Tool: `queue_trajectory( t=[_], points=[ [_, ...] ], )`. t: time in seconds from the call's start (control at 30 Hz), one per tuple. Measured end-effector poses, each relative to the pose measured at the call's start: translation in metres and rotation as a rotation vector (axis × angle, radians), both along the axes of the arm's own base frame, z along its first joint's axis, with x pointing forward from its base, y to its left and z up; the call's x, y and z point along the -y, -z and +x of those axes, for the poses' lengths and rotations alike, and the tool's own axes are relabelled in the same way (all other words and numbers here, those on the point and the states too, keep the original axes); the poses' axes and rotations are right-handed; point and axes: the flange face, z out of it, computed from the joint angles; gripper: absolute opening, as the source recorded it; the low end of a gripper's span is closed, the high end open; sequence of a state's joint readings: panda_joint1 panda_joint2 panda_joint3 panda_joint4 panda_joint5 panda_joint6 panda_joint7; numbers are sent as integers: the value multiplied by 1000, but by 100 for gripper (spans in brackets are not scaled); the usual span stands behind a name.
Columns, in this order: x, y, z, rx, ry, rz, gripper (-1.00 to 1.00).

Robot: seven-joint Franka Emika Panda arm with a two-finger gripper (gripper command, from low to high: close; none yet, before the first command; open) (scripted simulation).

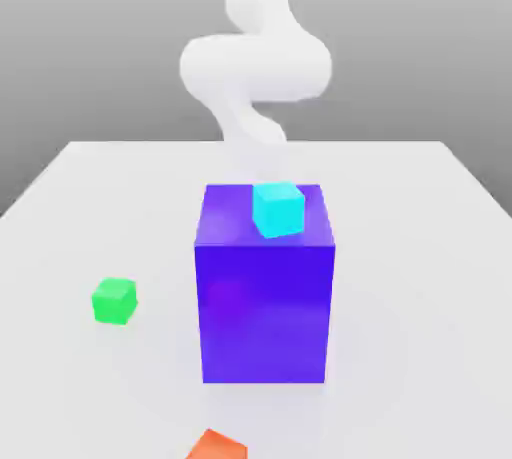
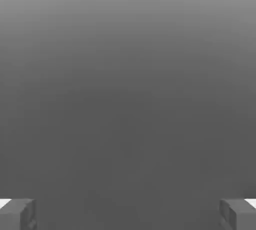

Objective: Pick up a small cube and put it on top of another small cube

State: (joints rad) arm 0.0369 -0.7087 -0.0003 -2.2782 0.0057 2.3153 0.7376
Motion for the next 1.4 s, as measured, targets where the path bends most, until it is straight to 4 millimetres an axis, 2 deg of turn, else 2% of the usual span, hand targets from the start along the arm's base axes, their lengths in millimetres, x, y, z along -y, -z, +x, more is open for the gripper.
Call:
queue_trajectory(
  t=[0.13, 0.3, 0.47, 0.6, 0.67, 0.87, 1.1, 1.23, 1.27, 1.4],
  points=[
    [-28, 39, 49, -86, -139, -63, 0],
    [-70, 95, 99, -184, -312, -141, 0],
    [-117, 161, 137, -276, -489, -217, 0],
    [-162, 220, 157, -346, -642, -279, 0],
    [-186, 251, 162, -379, -723, -311, 0],
    [-238, 351, 171, -481, -934, -397, 0],
    [-298, 476, 150, -593, -1202, -499, 0],
    [-307, 544, 145, -611, -1246, -514, 0],
    [-307, 556, 144, -611, -1247, -515, -100],
    [-307, 556, 144, -612, -1248, -514, -100]
  ],
)
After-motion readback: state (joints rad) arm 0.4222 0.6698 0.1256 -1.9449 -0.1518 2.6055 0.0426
